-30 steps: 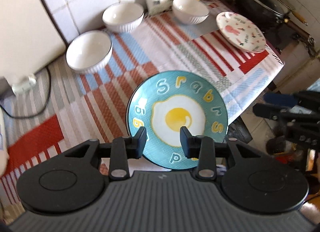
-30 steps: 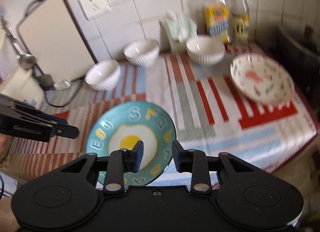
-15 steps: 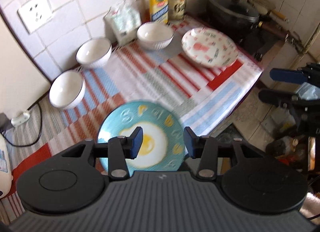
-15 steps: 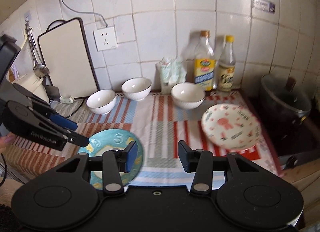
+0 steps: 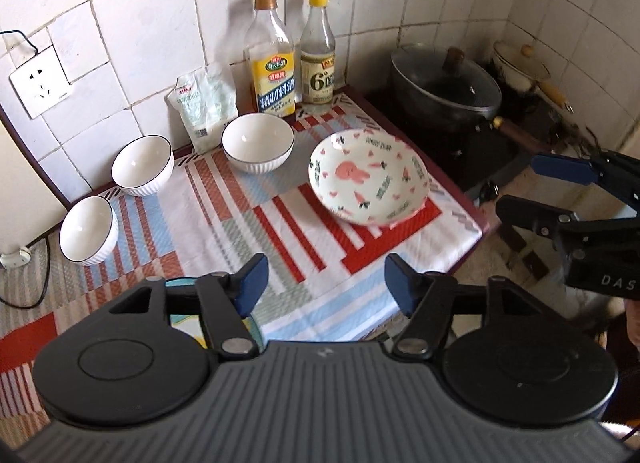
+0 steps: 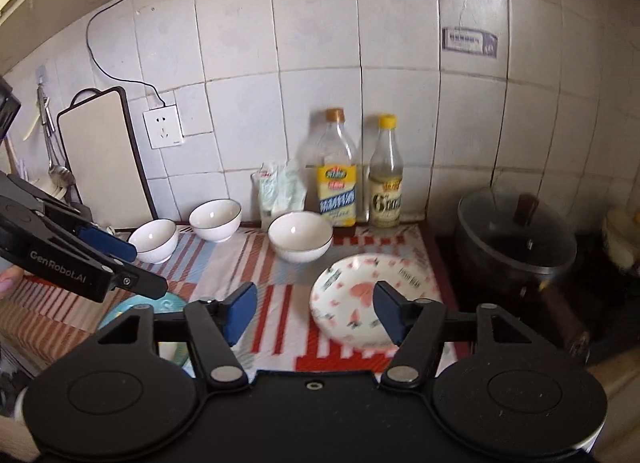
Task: Organize plates and bowls
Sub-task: 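Move both grippers to the rim of the pink bunny plate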
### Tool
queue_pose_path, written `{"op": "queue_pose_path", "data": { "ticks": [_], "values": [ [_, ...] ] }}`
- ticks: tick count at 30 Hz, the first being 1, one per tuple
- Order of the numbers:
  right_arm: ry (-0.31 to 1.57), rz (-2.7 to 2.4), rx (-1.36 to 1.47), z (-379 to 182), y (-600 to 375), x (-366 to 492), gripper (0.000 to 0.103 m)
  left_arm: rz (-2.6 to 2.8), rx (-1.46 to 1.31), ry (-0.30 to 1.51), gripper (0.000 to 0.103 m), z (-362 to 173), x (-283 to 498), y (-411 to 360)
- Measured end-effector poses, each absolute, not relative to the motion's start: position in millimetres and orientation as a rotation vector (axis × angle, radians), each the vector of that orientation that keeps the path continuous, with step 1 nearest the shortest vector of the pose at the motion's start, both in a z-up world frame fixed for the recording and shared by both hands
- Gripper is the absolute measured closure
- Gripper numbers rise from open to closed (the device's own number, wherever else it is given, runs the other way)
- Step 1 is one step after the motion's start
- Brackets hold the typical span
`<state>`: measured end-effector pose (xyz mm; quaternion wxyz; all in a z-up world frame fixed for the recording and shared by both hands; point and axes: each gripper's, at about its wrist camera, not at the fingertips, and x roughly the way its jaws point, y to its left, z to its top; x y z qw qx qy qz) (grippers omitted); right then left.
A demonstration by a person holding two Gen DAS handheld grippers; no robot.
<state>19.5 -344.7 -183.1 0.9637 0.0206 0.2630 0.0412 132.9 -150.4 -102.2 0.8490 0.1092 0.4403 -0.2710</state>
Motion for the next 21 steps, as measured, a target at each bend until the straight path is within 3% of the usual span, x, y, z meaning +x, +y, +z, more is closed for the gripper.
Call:
{"op": "queue_pose_path", "data": {
  "ticks": [7,21],
  "values": [
    [0.493,0.140,0.011,-203.2,-391.7,48.8,0.030,-0.469,0.160,0.812,0.019,-127.3,137.9,-182.4],
    [0.658,0.055,0.098,-302.8,-460.9,140.9,0.030,-0.374,0.013,0.920,0.022,-241.1,224.1,-239.9]
  ]
}}
